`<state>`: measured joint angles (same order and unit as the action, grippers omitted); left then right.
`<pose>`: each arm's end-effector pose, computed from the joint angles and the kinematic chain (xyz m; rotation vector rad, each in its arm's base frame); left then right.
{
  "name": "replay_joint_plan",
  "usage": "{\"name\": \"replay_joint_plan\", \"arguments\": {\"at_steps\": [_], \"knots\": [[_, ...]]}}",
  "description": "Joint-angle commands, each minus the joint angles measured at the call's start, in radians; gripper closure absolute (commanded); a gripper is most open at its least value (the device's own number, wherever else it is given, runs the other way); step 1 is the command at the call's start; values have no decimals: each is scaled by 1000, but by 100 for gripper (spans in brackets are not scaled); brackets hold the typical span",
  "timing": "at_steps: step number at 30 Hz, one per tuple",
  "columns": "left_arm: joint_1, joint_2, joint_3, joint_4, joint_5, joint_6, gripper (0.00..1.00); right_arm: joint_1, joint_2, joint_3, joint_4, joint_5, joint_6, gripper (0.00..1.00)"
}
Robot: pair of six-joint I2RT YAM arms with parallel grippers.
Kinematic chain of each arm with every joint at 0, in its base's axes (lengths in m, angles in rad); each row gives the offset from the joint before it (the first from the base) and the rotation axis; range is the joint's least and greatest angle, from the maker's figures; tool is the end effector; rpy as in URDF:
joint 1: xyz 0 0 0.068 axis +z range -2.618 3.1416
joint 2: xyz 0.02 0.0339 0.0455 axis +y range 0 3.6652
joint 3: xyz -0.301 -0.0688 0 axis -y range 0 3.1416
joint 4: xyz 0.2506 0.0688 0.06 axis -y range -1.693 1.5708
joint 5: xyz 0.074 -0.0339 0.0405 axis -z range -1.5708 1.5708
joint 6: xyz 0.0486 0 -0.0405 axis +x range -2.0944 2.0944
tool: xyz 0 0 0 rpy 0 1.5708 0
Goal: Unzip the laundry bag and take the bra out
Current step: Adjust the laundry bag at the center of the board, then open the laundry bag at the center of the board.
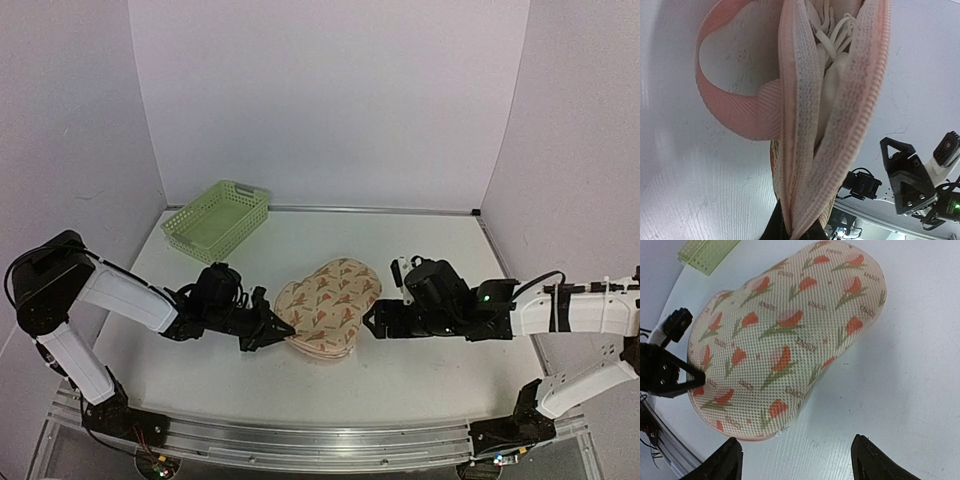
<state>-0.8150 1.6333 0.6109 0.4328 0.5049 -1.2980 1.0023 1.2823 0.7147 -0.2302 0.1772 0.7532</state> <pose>0.2007 -0.2472 0.1665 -0.2770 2.6392 -1.5562 0.1488 0.2170 0.2307 -0.2161 2.4375 0.6268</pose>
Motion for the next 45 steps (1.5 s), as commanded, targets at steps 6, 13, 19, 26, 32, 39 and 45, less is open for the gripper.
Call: {"name": "replay_joint_plan", "arguments": {"at_steps": [6,13,19,26,32,39,45], "knots": [[-116,-76,-27,14,-180,-109,97,-25,50,125,-27,91,68,16],[-189,-62,0,14,-253,-148,71,-31,128,172,-24,116,118,12],[-245,-35,21,13,-274,-162,49,-37,181,194,-24,116,156,10],[-272,-72,12,4,-303,-146,37,-44,238,209,-9,106,185,9],[-310,-138,35,-125,-360,-102,31,-53,272,220,14,94,186,9],[-348,-281,119,-468,-551,-38,28,-60,281,232,20,86,169,9],[-340,-321,206,-642,-639,54,26,-65,275,242,22,86,147,9]]}}
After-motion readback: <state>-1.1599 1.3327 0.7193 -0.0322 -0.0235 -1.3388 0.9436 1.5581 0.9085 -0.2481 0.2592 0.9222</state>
